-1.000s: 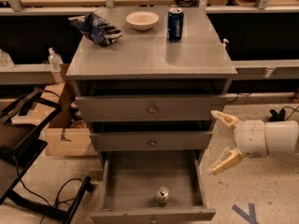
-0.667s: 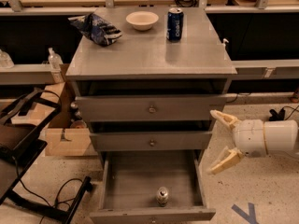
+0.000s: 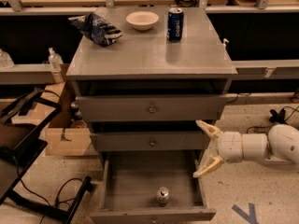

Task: Pick 7up can from bottom drawer and place on counter

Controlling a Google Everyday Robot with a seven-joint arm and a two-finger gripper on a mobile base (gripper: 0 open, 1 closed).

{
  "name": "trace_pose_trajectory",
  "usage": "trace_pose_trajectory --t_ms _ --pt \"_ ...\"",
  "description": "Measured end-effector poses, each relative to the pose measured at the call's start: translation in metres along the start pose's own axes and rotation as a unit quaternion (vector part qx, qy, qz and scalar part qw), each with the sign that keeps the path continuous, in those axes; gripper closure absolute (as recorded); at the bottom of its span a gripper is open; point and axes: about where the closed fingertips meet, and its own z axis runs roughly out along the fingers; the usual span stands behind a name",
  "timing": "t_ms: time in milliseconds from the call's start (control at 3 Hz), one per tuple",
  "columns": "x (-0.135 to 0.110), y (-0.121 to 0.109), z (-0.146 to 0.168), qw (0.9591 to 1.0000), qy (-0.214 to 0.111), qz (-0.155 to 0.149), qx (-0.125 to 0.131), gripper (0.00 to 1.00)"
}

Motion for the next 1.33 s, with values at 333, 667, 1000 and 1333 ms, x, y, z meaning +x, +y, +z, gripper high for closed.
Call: trace_pose_trajectory --t_ms 333,667,1000,1333 --pt "0.055 -0.005 0.038 0.9983 -0.047 -0.026 -0.023 0.0" --pt "0.113 -0.007 0.071 0.9959 -0.061 -0.027 -0.061 0.0" --pt "0.162 -0.001 0.093 0.9943 -0.054 -0.007 -0.092 0.0" --pt "0.161 -0.001 0.093 0.9943 -0.054 -0.008 -0.092 0.0"
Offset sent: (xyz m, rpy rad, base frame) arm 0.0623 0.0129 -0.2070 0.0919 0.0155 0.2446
